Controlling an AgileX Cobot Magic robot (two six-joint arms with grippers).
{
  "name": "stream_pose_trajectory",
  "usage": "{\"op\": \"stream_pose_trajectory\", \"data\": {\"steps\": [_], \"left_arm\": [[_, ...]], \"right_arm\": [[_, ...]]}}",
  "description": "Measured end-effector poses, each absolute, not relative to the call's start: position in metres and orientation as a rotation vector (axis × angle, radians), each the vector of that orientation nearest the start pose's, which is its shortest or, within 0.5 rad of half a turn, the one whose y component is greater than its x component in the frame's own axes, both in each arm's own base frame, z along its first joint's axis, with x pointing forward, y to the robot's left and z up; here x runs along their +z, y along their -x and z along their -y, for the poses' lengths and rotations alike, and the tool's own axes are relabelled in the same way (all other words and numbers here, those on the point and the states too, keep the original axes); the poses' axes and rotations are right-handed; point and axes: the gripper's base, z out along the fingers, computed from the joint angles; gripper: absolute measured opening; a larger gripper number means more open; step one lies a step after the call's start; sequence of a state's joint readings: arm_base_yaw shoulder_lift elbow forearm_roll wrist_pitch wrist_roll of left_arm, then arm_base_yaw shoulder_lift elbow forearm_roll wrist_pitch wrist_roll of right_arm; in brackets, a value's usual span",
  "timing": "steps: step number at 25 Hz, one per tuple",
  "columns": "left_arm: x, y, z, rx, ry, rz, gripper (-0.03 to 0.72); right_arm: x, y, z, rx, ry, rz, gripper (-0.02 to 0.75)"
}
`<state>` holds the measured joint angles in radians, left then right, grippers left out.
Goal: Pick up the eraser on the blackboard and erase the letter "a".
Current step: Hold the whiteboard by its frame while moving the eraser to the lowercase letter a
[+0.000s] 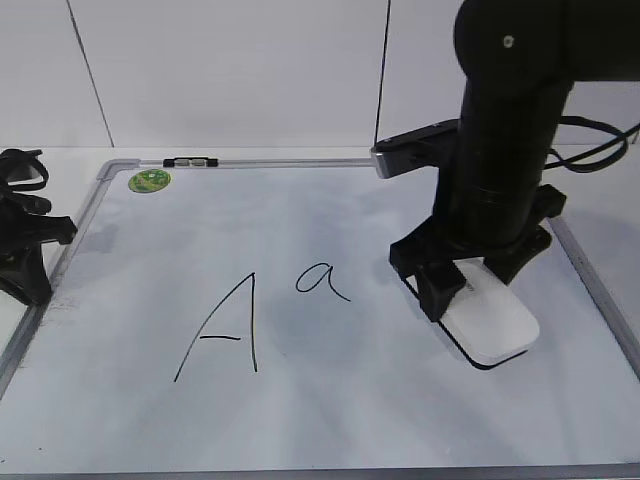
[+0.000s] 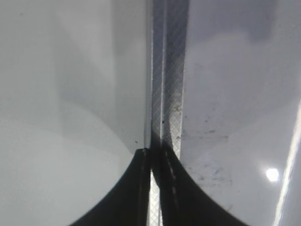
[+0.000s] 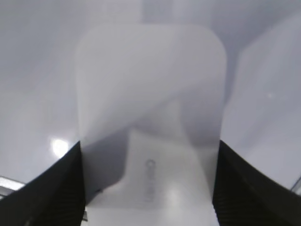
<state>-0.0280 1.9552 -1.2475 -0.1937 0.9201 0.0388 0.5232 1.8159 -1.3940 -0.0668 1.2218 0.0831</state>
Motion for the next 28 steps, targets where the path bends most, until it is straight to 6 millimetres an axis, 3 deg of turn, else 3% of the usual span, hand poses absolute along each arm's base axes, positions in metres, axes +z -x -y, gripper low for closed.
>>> {"op": "stream_pose_trajectory", "data": {"steps": [13, 28], "left_arm": [[0.153, -0.361, 0.024, -0.249, 0.081, -3.100, 0.017], [0.153, -0.361, 0.025, -0.254, 0.081, -3.099, 0.017]], "right_arm": [[0.225, -0.365, -0.204, -0.046, 0.692, -2.956, 0.524], [0.181, -0.392, -0.223, -0.055, 0.706, -3.000, 0.524]]}}
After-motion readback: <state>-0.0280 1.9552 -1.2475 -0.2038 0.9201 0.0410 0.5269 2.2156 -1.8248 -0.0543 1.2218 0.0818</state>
